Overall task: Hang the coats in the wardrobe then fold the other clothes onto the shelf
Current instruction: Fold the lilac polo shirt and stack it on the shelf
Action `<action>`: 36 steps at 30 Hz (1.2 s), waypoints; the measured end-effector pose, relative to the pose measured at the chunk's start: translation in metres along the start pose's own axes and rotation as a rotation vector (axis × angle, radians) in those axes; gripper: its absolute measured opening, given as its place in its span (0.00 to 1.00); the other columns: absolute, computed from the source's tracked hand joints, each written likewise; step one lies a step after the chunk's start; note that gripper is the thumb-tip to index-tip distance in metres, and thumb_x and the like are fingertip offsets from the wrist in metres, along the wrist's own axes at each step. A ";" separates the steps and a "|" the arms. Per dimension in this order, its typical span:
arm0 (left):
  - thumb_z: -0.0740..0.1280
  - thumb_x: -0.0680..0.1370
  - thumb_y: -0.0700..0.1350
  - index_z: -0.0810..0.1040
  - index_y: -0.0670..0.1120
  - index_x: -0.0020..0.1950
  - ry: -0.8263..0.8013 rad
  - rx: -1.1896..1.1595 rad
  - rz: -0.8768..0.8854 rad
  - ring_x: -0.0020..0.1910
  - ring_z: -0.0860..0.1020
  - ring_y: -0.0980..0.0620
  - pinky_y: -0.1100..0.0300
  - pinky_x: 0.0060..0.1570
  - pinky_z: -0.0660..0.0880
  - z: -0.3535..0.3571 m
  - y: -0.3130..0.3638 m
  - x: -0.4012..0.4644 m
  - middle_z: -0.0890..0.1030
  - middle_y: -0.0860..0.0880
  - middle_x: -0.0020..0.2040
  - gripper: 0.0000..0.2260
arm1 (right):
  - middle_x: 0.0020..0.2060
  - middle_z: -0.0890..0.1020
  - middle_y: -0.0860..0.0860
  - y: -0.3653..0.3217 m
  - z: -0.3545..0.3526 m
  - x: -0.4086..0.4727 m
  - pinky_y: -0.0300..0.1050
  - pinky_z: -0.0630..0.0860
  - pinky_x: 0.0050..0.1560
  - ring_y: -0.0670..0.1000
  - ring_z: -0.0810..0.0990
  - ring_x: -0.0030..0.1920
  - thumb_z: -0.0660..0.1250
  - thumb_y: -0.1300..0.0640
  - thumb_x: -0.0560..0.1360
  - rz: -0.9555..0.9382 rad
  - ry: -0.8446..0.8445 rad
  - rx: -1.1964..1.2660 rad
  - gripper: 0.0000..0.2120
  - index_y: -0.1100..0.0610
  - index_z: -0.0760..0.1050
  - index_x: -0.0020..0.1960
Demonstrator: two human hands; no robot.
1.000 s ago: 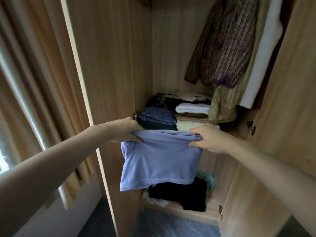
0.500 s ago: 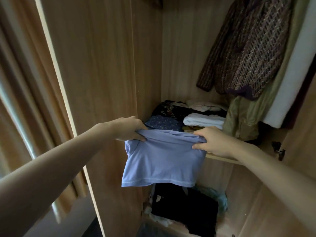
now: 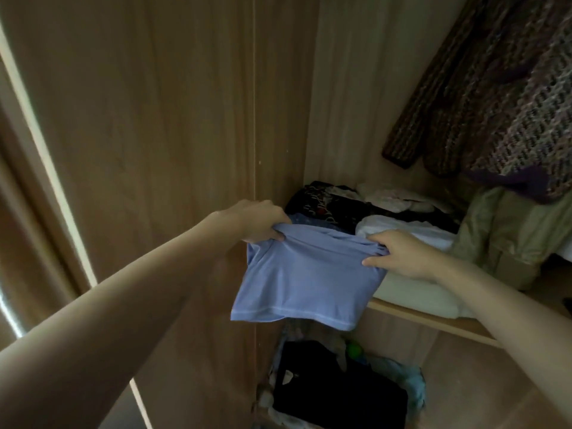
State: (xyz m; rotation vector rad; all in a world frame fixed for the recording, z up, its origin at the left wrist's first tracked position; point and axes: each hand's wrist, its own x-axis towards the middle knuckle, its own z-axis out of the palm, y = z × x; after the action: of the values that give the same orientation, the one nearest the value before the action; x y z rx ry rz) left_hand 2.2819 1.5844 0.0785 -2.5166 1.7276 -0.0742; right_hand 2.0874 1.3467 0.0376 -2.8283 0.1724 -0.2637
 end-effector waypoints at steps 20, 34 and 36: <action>0.64 0.80 0.49 0.78 0.47 0.62 -0.309 0.016 0.013 0.54 0.75 0.50 0.51 0.58 0.75 0.023 -0.115 0.246 0.79 0.49 0.57 0.13 | 0.23 0.64 0.45 0.118 0.019 0.187 0.36 0.60 0.28 0.40 0.67 0.24 0.72 0.57 0.74 0.132 -0.088 0.068 0.25 0.55 0.60 0.27; 0.61 0.80 0.57 0.69 0.50 0.71 -0.241 0.173 -0.073 0.65 0.70 0.47 0.52 0.63 0.67 0.100 -0.142 0.349 0.70 0.46 0.68 0.22 | 0.55 0.75 0.51 0.196 0.060 0.292 0.45 0.75 0.52 0.53 0.75 0.55 0.69 0.47 0.74 0.303 -0.356 -0.112 0.19 0.51 0.69 0.61; 0.64 0.79 0.53 0.68 0.50 0.72 0.142 -0.003 -0.009 0.66 0.66 0.46 0.51 0.65 0.64 0.106 -0.124 0.338 0.66 0.47 0.71 0.22 | 0.64 0.67 0.56 0.188 0.069 0.290 0.53 0.70 0.59 0.58 0.68 0.63 0.65 0.50 0.76 0.337 -0.212 -0.284 0.31 0.51 0.55 0.75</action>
State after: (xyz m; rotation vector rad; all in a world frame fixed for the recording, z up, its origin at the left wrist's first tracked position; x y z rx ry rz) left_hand 2.5279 1.3180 -0.0183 -2.5783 1.7670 -0.2574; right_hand 2.3667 1.1454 -0.0366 -3.0099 0.6778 0.1460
